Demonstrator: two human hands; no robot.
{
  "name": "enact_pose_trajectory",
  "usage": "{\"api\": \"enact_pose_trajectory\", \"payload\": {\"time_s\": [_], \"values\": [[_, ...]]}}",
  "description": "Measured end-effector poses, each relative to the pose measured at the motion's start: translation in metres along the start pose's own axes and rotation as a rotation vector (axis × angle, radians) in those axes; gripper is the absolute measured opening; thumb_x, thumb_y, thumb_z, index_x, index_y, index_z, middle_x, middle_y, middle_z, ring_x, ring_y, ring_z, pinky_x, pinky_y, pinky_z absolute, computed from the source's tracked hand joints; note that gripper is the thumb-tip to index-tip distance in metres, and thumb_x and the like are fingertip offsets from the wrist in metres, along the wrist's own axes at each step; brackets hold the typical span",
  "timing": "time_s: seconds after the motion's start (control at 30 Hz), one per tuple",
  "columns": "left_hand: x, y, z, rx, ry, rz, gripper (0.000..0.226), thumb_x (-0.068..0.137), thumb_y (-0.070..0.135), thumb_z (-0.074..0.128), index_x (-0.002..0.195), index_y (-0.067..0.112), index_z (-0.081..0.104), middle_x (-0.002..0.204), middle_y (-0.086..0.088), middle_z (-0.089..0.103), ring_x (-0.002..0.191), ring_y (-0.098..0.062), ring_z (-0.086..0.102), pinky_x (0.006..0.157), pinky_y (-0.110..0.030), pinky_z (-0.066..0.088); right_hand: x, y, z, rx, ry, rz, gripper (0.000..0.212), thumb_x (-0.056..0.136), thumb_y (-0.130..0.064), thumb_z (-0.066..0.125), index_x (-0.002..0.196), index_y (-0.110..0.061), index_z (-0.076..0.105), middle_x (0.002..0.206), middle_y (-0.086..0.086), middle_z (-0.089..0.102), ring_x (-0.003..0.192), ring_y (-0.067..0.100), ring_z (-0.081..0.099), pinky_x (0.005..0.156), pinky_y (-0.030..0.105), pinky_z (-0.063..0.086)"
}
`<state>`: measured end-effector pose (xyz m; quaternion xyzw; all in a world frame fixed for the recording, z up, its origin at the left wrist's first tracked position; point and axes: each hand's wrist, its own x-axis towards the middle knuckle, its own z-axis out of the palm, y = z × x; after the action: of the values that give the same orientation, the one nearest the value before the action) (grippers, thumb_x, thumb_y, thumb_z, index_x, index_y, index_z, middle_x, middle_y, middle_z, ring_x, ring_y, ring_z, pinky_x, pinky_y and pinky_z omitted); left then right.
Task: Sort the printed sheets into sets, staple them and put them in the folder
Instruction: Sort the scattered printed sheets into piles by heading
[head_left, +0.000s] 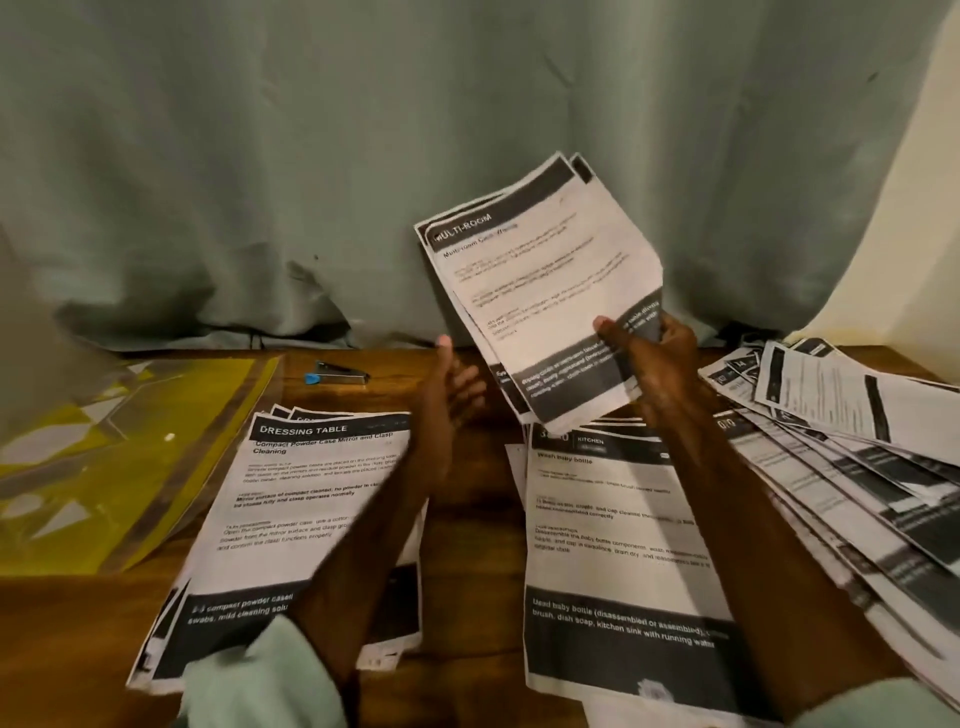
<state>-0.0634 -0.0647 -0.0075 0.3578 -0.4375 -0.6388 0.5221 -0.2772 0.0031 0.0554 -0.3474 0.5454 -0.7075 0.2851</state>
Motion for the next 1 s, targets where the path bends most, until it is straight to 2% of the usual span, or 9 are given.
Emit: {"api": "enact_pose_trajectory", "payload": {"time_s": [0.07,0.17,0.27,0.37,0.5,0.67,0.8,0.9,1.0], "values": [[0.009,0.011,-0.016,-0.126,-0.06,-0.06,0.076,0.09,0.07,0.055,0.137,0.01,0.059,0.128,-0.014,0.069,0.115,-0.029,0.068,0.097,-0.044,0.055,-0.019,0.017,-0.002,-0.019,-0.017,0.081,0.038,0.084,-0.015,0.081,0.116,-0.014,0.061,0.1,0.001,0.073,0.077,0.015,0.074,0.054,0.023,0.058],[0.015,0.014,-0.028,-0.029,-0.053,-0.025,0.041,0.1,0.035,0.061,0.132,0.01,0.063,0.122,-0.01,0.073,0.111,-0.028,0.071,0.098,-0.05,0.056,-0.037,0.046,-0.002,-0.012,-0.064,0.162,0.047,0.078,-0.016,0.085,0.12,-0.014,0.063,0.108,0.008,0.076,0.086,0.023,0.076,0.069,0.04,0.064],[0.021,0.006,-0.039,0.089,0.01,-0.018,0.036,0.095,0.013,0.069,0.13,0.01,0.064,0.123,-0.008,0.073,0.103,-0.025,0.074,0.086,-0.048,0.061,-0.045,0.055,-0.008,-0.043,-0.148,0.236,0.058,0.072,-0.02,0.09,0.122,-0.015,0.061,0.109,0.008,0.076,0.091,0.028,0.076,0.084,0.052,0.061],[0.024,0.004,-0.05,0.126,-0.018,-0.059,0.04,0.091,0.013,0.073,0.129,0.012,0.065,0.12,-0.008,0.074,0.1,-0.027,0.075,0.079,-0.046,0.063,-0.045,0.05,-0.02,-0.127,-0.221,0.304,0.062,0.071,-0.029,0.091,0.124,-0.019,0.06,0.11,0.008,0.076,0.09,0.028,0.076,0.084,0.052,0.061],[0.023,0.011,-0.057,0.145,-0.047,-0.125,0.042,0.083,0.017,0.082,0.122,0.011,0.067,0.109,-0.011,0.077,0.093,-0.032,0.076,0.072,-0.045,0.065,-0.042,0.042,-0.025,-0.188,-0.354,0.309,0.043,0.082,-0.031,0.081,0.12,-0.018,0.067,0.108,0.004,0.077,0.091,0.025,0.076,0.075,0.039,0.062],[0.022,0.006,-0.053,0.389,-0.098,-0.092,0.04,0.081,0.033,0.083,0.113,0.015,0.069,0.101,-0.003,0.079,0.083,-0.017,0.078,0.06,-0.026,0.06,-0.047,0.055,-0.018,-0.163,-0.269,0.235,0.037,0.082,-0.022,0.083,0.116,-0.018,0.068,0.102,0.003,0.078,0.082,0.021,0.077,0.057,0.026,0.059],[0.025,0.004,-0.053,0.414,-0.17,-0.154,0.041,0.094,0.049,0.065,0.113,0.013,0.07,0.103,-0.006,0.079,0.09,-0.024,0.077,0.072,-0.036,0.062,-0.047,0.065,-0.019,-0.126,-0.185,0.23,0.034,0.083,-0.021,0.081,0.114,-0.016,0.068,0.101,0.005,0.078,0.082,0.025,0.077,0.061,0.034,0.061],[0.027,0.002,-0.057,0.365,-0.115,-0.137,0.026,0.097,0.035,0.065,0.106,0.01,0.07,0.107,-0.013,0.077,0.087,-0.024,0.077,0.073,-0.038,0.063,-0.041,0.071,-0.024,-0.118,-0.154,0.244,0.033,0.087,-0.021,0.078,0.117,-0.015,0.065,0.104,0.009,0.077,0.085,0.028,0.077,0.073,0.046,0.063],[0.03,-0.002,-0.06,0.29,-0.072,-0.09,0.03,0.088,0.021,0.077,0.111,0.004,0.069,0.11,-0.013,0.077,0.093,-0.026,0.077,0.083,-0.046,0.062,-0.039,0.073,-0.027,-0.093,-0.142,0.251,0.034,0.089,-0.02,0.075,0.121,-0.014,0.063,0.107,0.009,0.076,0.091,0.032,0.075,0.081,0.054,0.061]]}}
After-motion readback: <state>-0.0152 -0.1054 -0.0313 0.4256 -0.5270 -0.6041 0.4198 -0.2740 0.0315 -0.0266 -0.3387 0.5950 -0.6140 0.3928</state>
